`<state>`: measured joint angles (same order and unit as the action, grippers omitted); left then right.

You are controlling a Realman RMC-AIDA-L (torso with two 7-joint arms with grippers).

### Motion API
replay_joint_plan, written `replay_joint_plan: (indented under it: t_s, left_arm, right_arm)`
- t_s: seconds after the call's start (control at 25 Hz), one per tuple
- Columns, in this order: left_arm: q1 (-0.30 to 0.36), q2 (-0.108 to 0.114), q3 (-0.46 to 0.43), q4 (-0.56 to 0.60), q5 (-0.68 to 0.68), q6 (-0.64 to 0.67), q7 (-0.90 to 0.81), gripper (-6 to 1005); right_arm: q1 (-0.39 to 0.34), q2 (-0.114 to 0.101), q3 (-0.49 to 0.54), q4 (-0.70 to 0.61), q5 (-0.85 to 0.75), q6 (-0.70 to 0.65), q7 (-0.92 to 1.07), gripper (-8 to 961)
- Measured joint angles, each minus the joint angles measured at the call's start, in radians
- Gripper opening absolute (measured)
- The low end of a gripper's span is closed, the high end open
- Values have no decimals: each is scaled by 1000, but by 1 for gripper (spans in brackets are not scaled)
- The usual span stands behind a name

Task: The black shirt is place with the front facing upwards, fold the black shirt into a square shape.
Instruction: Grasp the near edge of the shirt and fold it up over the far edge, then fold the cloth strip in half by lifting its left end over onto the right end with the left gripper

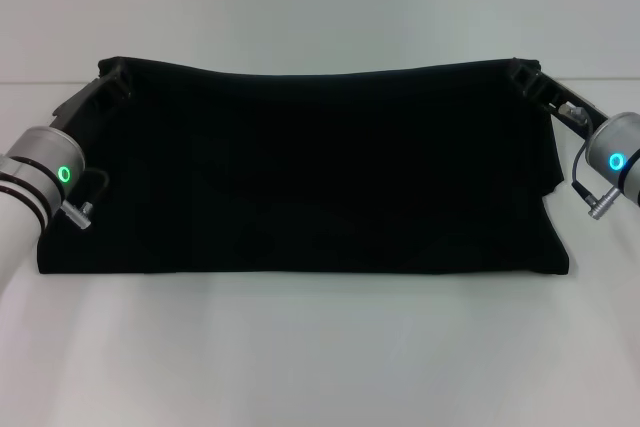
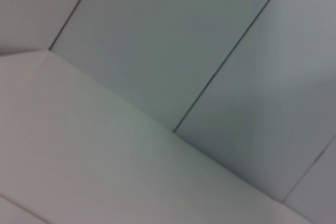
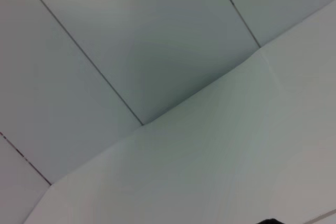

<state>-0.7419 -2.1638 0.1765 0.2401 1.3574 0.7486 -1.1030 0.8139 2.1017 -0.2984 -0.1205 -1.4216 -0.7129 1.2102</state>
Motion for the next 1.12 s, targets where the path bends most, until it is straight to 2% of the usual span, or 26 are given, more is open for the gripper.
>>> replay_joint_plan:
  t_s: [0.04,0.12,0.28,0.6,0.72,0.8,0.92,1.0,1.12]
  left_arm:
    - [-1,0,0,-12,-31,0,38,187]
    - [-2,-1,0,-35,-82,0,95,189]
    - [-3,-2,0,-46,-97,4,117,192]
    - [7,-2,1,-47,-113,11,121,527]
    - [29,-1,8,-48,-111,36,104,642]
    - [56,2,31,-42,-91,67,49,687]
    - [111,10,142,10,-15,99,-125,754]
    - [166,12,234,98,78,113,-304,800]
    - [238,12,274,221,216,178,-496,868]
  right_arm:
    - [-2,0,0,5,15,-2,-13,111]
    - [-6,0,-1,7,26,-4,-19,178]
    - [-11,0,0,8,28,-5,-19,311]
    - [-16,-4,-12,10,26,-25,-18,675]
    - [-42,-10,-57,0,16,-77,8,795]
    - [-75,-14,-118,-21,5,-123,53,819]
    - [-143,-21,-227,-82,-34,-194,162,854]
    - [-193,-27,-289,-127,-69,-252,227,878]
    - [-254,-46,-340,-162,-111,-341,287,890]
